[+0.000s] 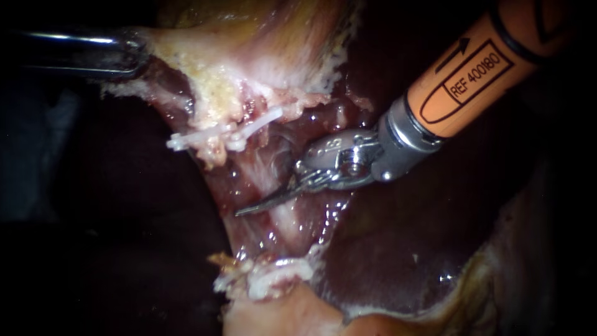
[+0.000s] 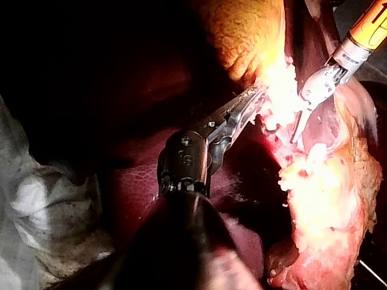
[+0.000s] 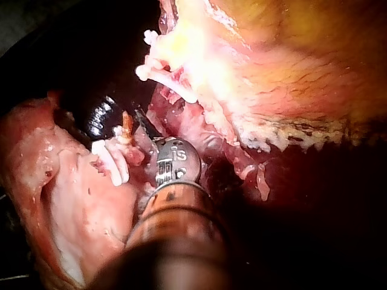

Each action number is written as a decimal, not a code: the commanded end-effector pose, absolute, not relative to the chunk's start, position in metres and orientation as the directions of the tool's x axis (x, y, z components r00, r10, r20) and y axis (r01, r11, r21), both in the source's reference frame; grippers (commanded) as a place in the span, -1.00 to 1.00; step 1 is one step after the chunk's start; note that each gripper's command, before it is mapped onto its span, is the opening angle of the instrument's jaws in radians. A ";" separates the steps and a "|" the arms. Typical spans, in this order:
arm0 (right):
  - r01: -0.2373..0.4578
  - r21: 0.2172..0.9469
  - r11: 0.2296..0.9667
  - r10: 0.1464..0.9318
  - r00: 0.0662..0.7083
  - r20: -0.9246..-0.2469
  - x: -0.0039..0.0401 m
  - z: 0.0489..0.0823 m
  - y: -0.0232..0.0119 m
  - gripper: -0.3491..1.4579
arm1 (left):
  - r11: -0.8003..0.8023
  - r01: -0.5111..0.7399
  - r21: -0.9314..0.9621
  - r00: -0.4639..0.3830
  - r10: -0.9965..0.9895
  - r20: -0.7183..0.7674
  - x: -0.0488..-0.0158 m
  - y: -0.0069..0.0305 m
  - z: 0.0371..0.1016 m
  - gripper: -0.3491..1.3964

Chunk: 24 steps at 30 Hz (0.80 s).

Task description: Go back from the cut right tube

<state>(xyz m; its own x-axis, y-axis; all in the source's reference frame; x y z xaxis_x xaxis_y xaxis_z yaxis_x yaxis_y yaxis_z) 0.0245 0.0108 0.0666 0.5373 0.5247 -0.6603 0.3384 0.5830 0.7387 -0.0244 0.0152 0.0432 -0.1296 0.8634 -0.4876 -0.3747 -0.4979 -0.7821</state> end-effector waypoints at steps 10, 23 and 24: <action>0.247 0.739 0.627 0.632 0.394 -0.667 0.0255 0.0648 0.0101 0.84 | -0.498 -0.374 -0.782 -0.130 0.863 -0.488 -0.0244 0.0152 0.0433 -1.00; -0.053 0.554 0.831 0.511 0.466 -0.722 0.0211 0.0628 0.0084 0.97 | -0.499 -0.373 -0.782 -0.131 0.863 -0.488 -0.0243 0.0152 0.0435 -1.00; -0.062 0.523 0.850 0.476 0.513 -0.714 0.0204 0.0625 0.0082 0.97 | -0.499 -0.373 -0.782 -0.131 0.863 -0.488 -0.0242 0.0153 0.0435 -1.00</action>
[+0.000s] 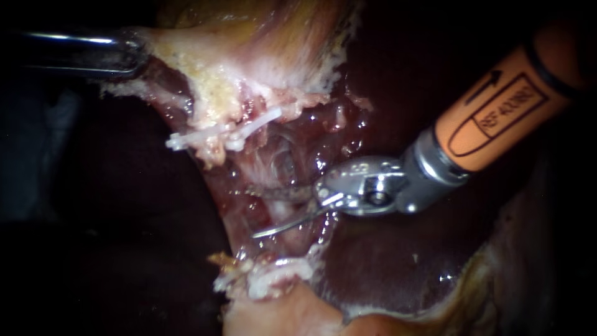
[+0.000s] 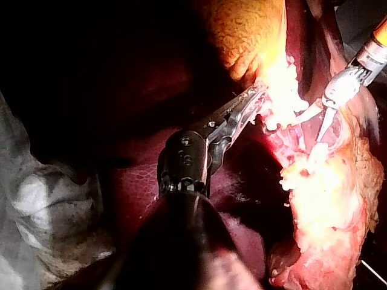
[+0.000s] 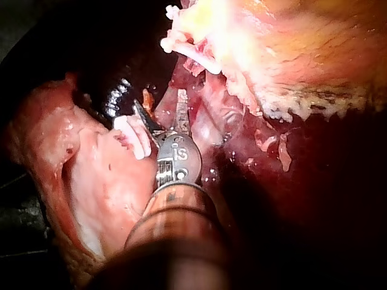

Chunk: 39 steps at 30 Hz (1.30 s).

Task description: Go back from the cut right tube

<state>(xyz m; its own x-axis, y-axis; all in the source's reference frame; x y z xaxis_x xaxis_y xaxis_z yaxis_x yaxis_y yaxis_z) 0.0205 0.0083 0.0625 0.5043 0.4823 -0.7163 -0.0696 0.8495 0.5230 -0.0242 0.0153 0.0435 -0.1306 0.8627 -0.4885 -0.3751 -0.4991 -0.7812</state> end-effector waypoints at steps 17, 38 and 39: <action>-0.154 0.388 0.909 0.377 0.703 -0.603 0.0104 0.0591 0.0104 0.97 | -0.499 -0.373 -0.782 -0.131 0.863 -0.488 -0.0242 0.0153 0.0436 -1.00; -0.154 0.383 0.911 0.373 0.706 -0.602 0.0098 0.0590 0.0108 0.99 | -0.517 -0.381 -0.767 -0.154 0.853 -0.498 -0.0281 0.0144 0.0506 -1.00; -0.154 0.383 0.911 0.373 0.706 -0.602 0.0098 0.0590 0.0108 0.99 | -0.518 -0.379 -0.767 -0.155 0.853 -0.499 -0.0282 0.0143 0.0507 -1.00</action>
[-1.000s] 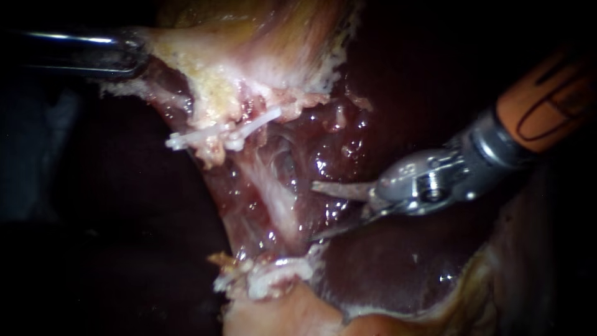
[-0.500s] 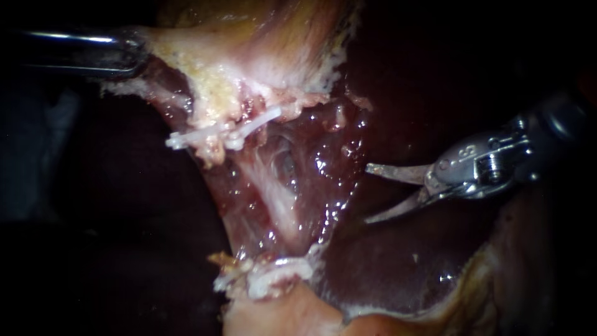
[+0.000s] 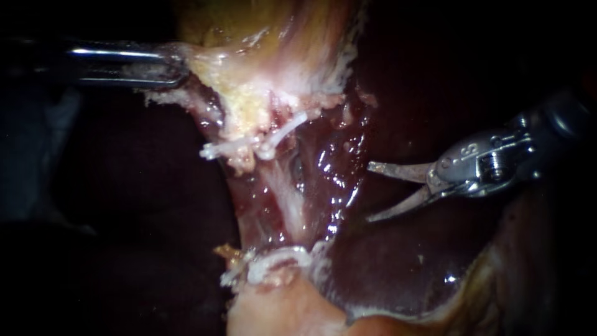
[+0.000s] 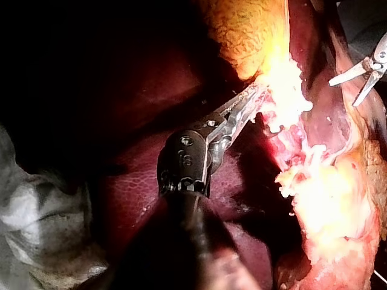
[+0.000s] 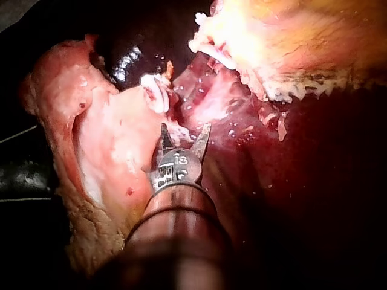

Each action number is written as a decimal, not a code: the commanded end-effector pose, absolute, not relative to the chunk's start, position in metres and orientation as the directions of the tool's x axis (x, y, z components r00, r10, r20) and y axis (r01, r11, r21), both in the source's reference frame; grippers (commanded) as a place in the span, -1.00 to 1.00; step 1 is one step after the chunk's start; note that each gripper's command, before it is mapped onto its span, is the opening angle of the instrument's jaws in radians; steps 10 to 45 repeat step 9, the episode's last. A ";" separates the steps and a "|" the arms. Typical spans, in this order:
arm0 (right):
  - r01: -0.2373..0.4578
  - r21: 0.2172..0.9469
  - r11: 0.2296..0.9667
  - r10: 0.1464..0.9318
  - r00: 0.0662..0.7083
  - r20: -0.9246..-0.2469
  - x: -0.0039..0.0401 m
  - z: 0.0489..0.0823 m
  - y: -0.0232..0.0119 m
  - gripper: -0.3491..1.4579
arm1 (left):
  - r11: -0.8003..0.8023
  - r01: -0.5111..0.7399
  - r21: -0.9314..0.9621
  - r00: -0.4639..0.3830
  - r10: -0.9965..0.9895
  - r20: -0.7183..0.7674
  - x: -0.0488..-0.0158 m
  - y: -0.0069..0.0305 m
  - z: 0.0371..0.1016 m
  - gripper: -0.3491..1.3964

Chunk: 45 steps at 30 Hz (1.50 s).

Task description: Go back from the cut right tube

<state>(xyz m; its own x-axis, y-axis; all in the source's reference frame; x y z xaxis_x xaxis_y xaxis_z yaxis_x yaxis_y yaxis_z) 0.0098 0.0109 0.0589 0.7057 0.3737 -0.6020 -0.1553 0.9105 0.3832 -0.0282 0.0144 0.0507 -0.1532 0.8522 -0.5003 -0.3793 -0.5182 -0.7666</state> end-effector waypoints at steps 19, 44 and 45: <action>-0.149 0.389 0.909 0.373 0.705 -0.603 0.0099 0.0589 0.0109 0.99 | -0.513 -0.379 -0.770 -0.153 0.856 -0.495 -0.0281 0.0142 0.0507 -1.00; -0.149 0.389 0.909 0.373 0.705 -0.603 0.0099 0.0589 0.0109 0.99 | -0.513 -0.379 -0.770 -0.153 0.856 -0.495 -0.0281 0.0142 0.0507 -1.00; -0.149 0.389 0.909 0.373 0.705 -0.603 0.0099 0.0589 0.0109 0.99 | -0.513 -0.379 -0.770 -0.153 0.856 -0.495 -0.0281 0.0142 0.0507 -1.00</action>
